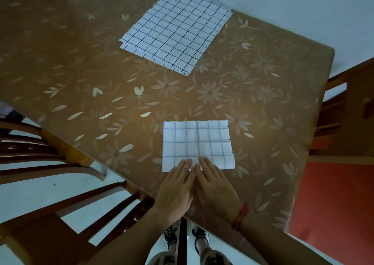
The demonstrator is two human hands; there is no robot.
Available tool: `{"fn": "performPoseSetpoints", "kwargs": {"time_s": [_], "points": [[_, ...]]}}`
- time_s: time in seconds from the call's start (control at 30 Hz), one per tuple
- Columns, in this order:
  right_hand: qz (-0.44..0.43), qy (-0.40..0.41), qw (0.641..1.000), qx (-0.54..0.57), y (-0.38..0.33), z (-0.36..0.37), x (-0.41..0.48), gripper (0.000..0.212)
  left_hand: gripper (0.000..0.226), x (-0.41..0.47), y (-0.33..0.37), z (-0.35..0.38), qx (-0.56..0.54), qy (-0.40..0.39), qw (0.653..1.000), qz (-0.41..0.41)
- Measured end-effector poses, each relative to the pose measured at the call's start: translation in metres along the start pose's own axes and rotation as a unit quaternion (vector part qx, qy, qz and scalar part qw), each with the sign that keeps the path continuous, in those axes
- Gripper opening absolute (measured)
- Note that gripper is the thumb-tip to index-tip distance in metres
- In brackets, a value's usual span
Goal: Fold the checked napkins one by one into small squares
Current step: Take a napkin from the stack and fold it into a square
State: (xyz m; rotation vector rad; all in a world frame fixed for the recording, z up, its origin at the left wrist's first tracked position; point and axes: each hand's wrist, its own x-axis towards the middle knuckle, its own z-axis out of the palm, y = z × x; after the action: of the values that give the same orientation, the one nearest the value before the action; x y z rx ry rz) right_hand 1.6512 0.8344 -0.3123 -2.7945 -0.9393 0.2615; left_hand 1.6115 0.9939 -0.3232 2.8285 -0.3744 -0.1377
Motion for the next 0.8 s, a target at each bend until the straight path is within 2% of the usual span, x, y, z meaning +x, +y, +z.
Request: {"fn": "performPoseSetpoints", "kwargs": {"time_s": [0.13, 0.3, 0.4, 0.5, 0.8], "points": [[0.017, -0.036, 0.999, -0.015, 0.000, 0.003, -0.002, 0.057, 0.076, -0.002, -0.002, 0.007, 0.015, -0.029, 0.999, -0.024], [-0.024, -0.056, 0.998, -0.008, -0.012, -0.003, -0.002, 0.058, 0.061, -0.008, 0.000, 0.004, 0.028, -0.009, 0.999, -0.037], [-0.023, -0.071, 0.997, 0.007, -0.023, -0.007, 0.001, 0.071, 0.065, -0.015, -0.004, 0.005, 0.039, -0.017, 0.998, -0.048], [-0.028, -0.084, 0.996, 0.006, -0.028, -0.002, 0.000, 0.067, 0.073, -0.021, -0.011, 0.009, 0.040, -0.023, 0.997, -0.061], [-0.006, -0.102, 0.995, 0.020, -0.031, -0.007, -0.001, 0.085, 0.075, -0.032, -0.019, 0.011, 0.034, -0.036, 0.996, -0.079]]}}
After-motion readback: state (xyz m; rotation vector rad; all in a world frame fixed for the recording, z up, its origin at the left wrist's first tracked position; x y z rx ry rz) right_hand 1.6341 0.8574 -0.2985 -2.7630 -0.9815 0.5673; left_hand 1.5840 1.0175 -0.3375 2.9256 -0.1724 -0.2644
